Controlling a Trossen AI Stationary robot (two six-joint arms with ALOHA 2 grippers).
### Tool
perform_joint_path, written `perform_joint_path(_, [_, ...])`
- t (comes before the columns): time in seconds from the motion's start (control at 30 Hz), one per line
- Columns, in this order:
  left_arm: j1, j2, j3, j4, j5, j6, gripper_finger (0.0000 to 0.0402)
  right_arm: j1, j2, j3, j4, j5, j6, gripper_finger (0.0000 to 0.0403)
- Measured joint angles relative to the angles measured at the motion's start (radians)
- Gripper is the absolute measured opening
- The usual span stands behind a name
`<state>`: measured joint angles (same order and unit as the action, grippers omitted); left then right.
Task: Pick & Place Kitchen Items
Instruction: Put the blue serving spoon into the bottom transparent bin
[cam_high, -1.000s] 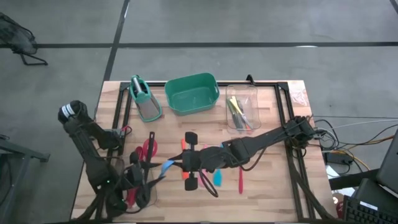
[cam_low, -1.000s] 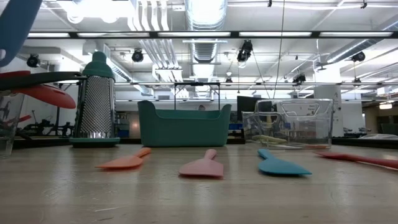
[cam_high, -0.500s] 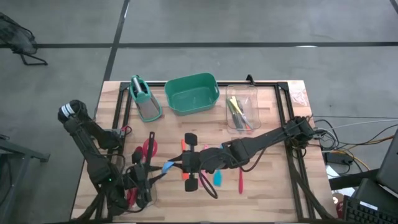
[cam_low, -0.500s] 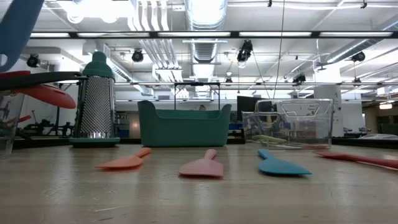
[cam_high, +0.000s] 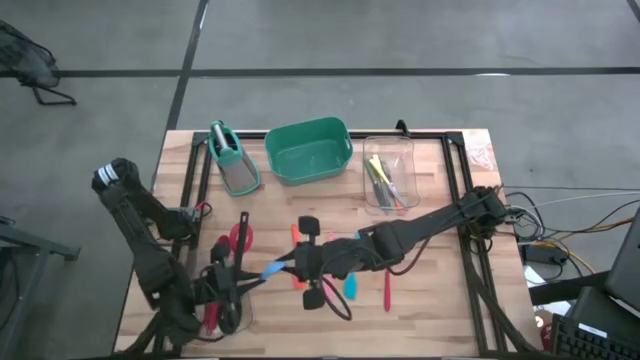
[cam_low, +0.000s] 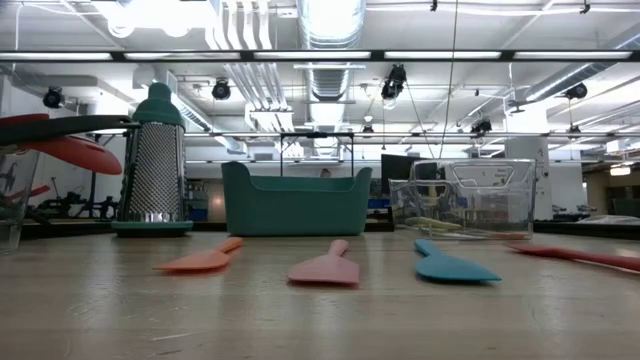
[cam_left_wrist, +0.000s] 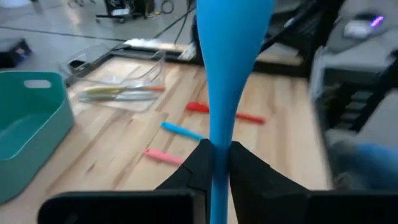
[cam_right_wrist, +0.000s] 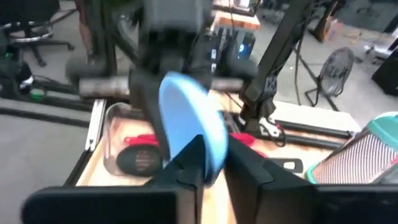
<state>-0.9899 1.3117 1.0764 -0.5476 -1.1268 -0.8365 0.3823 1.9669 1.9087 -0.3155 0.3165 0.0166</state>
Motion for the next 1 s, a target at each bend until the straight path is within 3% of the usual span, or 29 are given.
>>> perform_joint_path(0.23, [-0.044, -0.097, 0.020, -0.017, -0.021, -0.120, 0.0030, 0.007, -0.008, -0.002, -0.115, -0.010, 0.028, 0.0138])
perform_joint_path(0.33, [-0.094, -0.116, 0.007, -0.060, -0.092, -0.224, 0.0030, 0.007, -0.006, -0.002, -0.133, -0.007, -0.011, 0.0160])
perform_joint_path(0.5, [-0.218, -0.108, -0.003, -0.221, -0.158, -0.476, 0.0030, 0.008, -0.006, -0.002, -0.224, -0.003, 0.046, 0.0181])
perform_joint_path(0.63, [-0.310, -0.077, -0.008, -0.395, -0.153, -0.744, 0.0030, 0.021, -0.006, -0.003, -0.299, -0.003, 0.084, 0.0191])
perform_joint_path(0.8, [-0.364, -0.050, -0.046, -0.609, -0.053, -1.073, 0.0030, 0.032, -0.003, -0.005, -0.307, -0.002, 0.111, 0.0198])
perform_joint_path(1.0, [-0.365, -0.019, -0.174, -0.632, 0.144, -1.327, 0.0043, 0.039, -0.002, -0.005, -0.294, -0.001, 0.114, 0.0193])
